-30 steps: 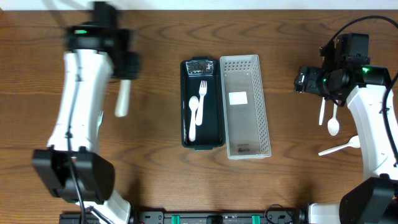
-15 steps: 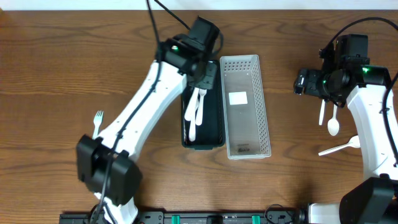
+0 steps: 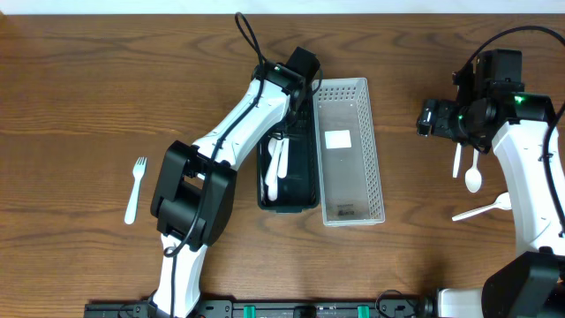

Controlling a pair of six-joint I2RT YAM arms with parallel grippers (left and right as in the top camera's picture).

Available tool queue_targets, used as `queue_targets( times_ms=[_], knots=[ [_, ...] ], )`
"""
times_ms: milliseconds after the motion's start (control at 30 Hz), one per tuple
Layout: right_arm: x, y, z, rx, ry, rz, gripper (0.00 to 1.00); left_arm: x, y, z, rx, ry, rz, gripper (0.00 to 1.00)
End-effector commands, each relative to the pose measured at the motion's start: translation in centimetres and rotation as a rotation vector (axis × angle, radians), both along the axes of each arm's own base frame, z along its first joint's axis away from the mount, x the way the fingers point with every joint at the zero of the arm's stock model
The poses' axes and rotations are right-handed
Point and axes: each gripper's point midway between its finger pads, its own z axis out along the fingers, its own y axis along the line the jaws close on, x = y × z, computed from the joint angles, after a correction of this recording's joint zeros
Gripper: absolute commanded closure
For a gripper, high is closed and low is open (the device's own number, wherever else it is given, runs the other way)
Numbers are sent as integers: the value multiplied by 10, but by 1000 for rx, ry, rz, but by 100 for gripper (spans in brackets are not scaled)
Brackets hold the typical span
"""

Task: Pack container
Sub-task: 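Carry the fork with the left gripper into the green basket and release, then move the left gripper to the last white fork and grasp it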

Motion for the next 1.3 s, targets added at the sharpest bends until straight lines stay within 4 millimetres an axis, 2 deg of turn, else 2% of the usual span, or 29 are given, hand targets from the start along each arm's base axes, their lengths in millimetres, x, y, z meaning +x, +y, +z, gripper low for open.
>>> queue_targets(
  times_ms=[0,100,200,300,400,467,533,633,700,800,867,1033,1100,1167,1267],
  knots=[
    [0,0,0,-4,5,7,6,1,2,-2,10,1,7,47],
    [-1,0,-1,-7,8,14,6,4,3,4,14,-22,-46,43],
    [-1,-2,-1,-14,10,11,6,6,2,23,10,-61,-135,39],
    [-1,-2,-1,-14,10,11,6,7,16,60,61,-132,-172,33],
    [-2,-2,-1,-13,13,11,7,1,35,106,78,-201,-196,26],
    [-3,-2,-2,-13,17,11,6,-5,58,138,73,-240,-167,25],
    [-4,-2,-2,-13,21,11,5,-11,90,164,69,-272,-97,24],
    [-5,-1,-2,-12,27,11,5,-22,152,190,81,-289,47,20],
    [-6,-1,-3,-12,29,11,5,-31,190,197,96,-280,139,19],
    [-5,-1,-3,-12,28,11,5,-46,247,194,118,-247,268,15],
    [-5,-1,-3,-12,28,11,5,-53,267,186,98,-228,332,14],
    [-5,-1,-2,-13,28,11,5,-73,308,150,37,-190,455,13],
    [-5,-2,-2,-13,28,11,4,-78,323,132,41,-190,491,9],
    [-5,-2,-2,-15,27,10,4,-81,335,112,46,-184,501,1],
    [-4,-6,-2,-35,24,2,4,-83,346,85,55,-159,488,2]
  ],
)
